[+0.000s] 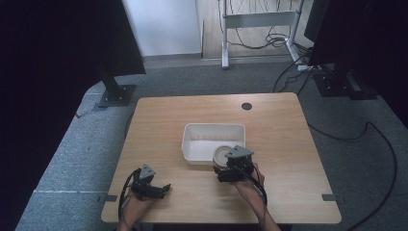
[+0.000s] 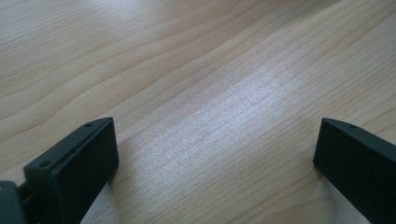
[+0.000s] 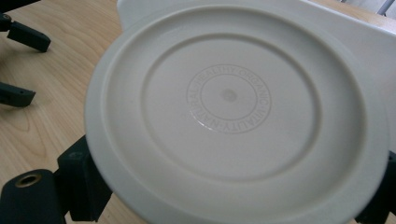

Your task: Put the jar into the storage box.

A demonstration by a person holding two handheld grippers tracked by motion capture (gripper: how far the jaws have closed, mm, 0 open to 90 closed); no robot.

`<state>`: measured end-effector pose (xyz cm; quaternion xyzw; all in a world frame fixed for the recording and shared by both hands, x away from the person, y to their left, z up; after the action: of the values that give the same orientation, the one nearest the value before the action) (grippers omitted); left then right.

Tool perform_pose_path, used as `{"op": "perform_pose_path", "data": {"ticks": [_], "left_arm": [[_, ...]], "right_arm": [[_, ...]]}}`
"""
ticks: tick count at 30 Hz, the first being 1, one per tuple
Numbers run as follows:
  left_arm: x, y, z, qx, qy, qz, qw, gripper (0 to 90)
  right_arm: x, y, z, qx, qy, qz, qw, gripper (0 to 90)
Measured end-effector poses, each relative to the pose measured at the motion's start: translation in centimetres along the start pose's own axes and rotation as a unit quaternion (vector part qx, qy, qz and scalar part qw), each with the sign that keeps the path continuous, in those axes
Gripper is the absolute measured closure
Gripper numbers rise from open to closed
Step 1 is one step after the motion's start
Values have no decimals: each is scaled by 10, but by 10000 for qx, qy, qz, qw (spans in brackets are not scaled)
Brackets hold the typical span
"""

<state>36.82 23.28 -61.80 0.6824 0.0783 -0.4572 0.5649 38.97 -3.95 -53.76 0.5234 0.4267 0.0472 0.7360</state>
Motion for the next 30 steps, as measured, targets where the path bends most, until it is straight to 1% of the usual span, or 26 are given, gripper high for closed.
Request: {"op": "perform_pose_path", "data": {"ticks": [12, 25, 30], "left_arm": [[0, 0, 0, 3, -3, 5, 10000, 0], [0, 0, 0, 2, -3, 9, 10000, 0], [0, 0, 0, 12, -7, 5, 10000, 0]], "right_arm": [[13, 10, 3, -6, -86, -7, 10000, 92], [26, 20, 8, 7, -130, -21, 9999, 93], [30, 23, 7, -6, -129, -28, 9999, 92]]}}
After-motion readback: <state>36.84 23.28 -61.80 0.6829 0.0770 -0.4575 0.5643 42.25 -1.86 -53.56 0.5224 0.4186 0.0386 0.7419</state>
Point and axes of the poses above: each handheld gripper's, and its own axes: x roughly forward along the jaws, y roughly out of its top, z roughly to its right, the point moved 9 cm from there along x, roughly forward along the jaws, and after that the axes turned 6 degrees about -x, right-handed, at the moved point
